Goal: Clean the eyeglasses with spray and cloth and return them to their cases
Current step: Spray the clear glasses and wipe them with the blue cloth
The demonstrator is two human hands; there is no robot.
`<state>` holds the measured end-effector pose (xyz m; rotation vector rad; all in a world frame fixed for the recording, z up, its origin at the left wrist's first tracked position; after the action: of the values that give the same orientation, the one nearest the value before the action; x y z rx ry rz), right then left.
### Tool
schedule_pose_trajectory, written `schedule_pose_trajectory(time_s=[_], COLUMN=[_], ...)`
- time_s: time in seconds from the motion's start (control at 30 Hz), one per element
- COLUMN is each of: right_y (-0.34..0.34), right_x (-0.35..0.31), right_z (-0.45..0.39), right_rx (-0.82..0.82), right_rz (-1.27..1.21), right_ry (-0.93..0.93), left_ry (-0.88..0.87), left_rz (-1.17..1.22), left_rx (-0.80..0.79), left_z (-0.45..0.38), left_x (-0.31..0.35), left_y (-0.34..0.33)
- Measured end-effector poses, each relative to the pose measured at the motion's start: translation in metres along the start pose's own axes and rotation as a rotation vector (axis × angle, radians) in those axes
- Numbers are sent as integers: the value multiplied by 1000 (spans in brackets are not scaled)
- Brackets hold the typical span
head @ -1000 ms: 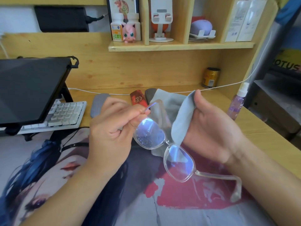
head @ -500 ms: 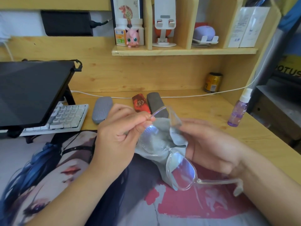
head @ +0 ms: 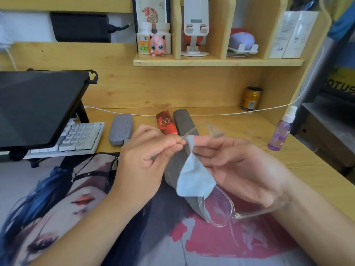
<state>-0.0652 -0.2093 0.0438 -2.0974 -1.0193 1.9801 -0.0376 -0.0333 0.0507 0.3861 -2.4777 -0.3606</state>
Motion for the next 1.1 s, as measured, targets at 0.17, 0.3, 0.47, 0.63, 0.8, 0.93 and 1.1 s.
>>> schedule_pose_trajectory(time_s=[0.17,0.3,0.47,0.63,0.8,0.93,1.1], right_y=[2,0,-5,-7,-13,-16,-16], right_x=[11,24,20,26,22,30,28], right_z=[3,5,6,2,12,9,8], right_rx=[7,-69,-22,44,-152,-68,76], right_rz=[353,488,580,489,156,285,281], right_ry=[-95,-276,-196,-211,-369,-293,-210], left_ry=[-13,-60,-12,115,77,-17,24], left_rz=[41,85,150,188,160,171,166], left_rx=[-27,-126,-169,-200,-185,-200,-171], left_z=[1,5,4,4,2,3,2], left_x=[5,13,13,3,4,14,10], left_y=[-1,-11,-13,-9,-8,-15,-19])
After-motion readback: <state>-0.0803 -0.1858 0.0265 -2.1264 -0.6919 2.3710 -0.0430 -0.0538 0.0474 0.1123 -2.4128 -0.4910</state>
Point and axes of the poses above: each hand's wrist, its own z-axis away from the middle knuckle, its own y-axis out of the back of the hand, x = y × z, the point moved 4 cm from there along -z, towards the middle knuckle, and after that the axes turned 9 degrees about y, right-handed, at the moved point
